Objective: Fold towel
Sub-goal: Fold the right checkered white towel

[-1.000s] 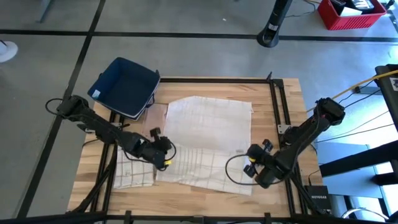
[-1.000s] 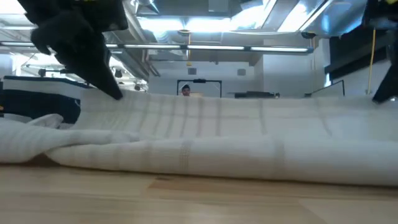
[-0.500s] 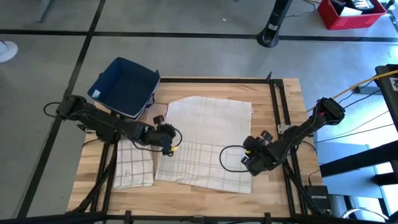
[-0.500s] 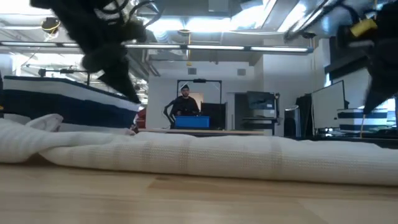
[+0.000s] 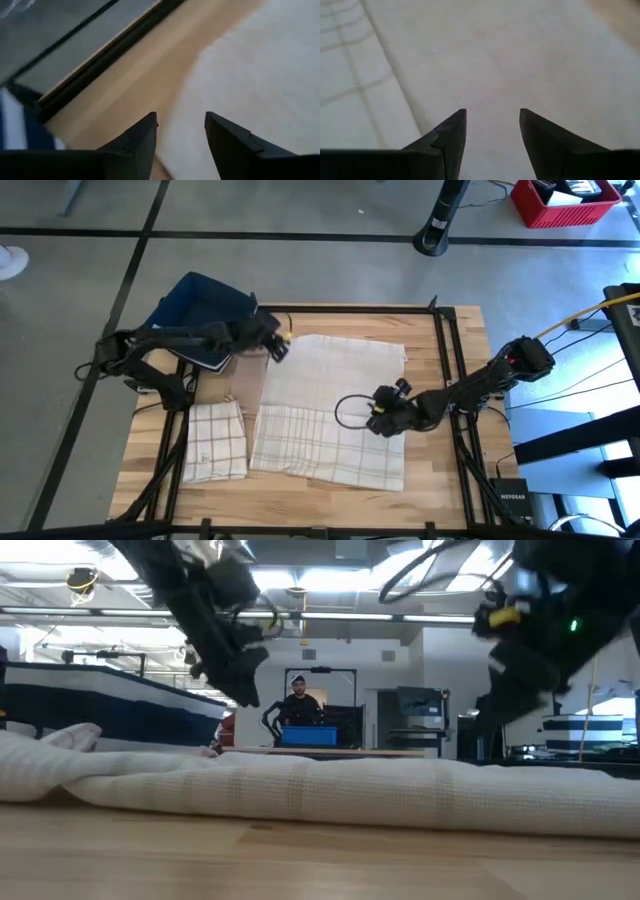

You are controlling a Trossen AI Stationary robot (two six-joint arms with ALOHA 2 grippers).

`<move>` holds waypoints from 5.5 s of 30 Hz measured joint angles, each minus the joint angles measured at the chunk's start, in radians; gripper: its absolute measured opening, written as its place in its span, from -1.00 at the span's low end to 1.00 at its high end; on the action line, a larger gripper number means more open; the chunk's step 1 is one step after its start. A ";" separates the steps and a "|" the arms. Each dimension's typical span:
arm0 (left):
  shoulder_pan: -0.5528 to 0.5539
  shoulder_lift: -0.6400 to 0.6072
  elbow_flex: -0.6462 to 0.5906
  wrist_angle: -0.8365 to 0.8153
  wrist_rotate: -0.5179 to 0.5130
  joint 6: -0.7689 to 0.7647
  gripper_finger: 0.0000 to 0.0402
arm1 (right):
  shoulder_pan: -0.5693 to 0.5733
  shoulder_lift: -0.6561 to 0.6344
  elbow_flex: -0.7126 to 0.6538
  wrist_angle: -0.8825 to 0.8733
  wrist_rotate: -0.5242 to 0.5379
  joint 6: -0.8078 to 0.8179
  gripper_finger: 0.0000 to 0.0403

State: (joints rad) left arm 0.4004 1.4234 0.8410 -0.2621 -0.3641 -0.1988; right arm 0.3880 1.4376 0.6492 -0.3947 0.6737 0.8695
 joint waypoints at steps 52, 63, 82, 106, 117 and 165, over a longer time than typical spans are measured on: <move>0.009 0.318 0.138 -0.008 0.673 0.203 -0.34 | -0.074 0.111 -0.272 0.616 -0.053 -0.028 -0.10; 0.009 0.227 0.201 -0.114 0.259 0.162 -0.34 | -0.074 0.112 -0.272 0.633 -0.073 -0.045 -0.10; 0.044 0.304 0.180 -0.156 0.496 0.070 -0.34 | -0.074 0.112 -0.272 0.633 -0.081 -0.068 -0.10; 0.042 0.330 0.180 -0.114 0.727 0.050 -0.34 | -0.074 0.111 -0.272 0.633 -0.083 -0.068 -0.10; -0.039 0.400 0.179 -0.049 0.657 0.049 -0.37 | -0.074 0.111 -0.272 0.633 -0.087 -0.069 -0.10; -0.129 0.062 0.337 -0.501 0.377 0.253 -0.15 | -0.074 -0.052 -0.146 0.382 -0.366 -0.242 -0.10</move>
State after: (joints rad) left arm 0.2718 1.4851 1.1780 -0.7631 0.0126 0.0540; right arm 0.3141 1.3853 0.5035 -0.0124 0.3082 0.6272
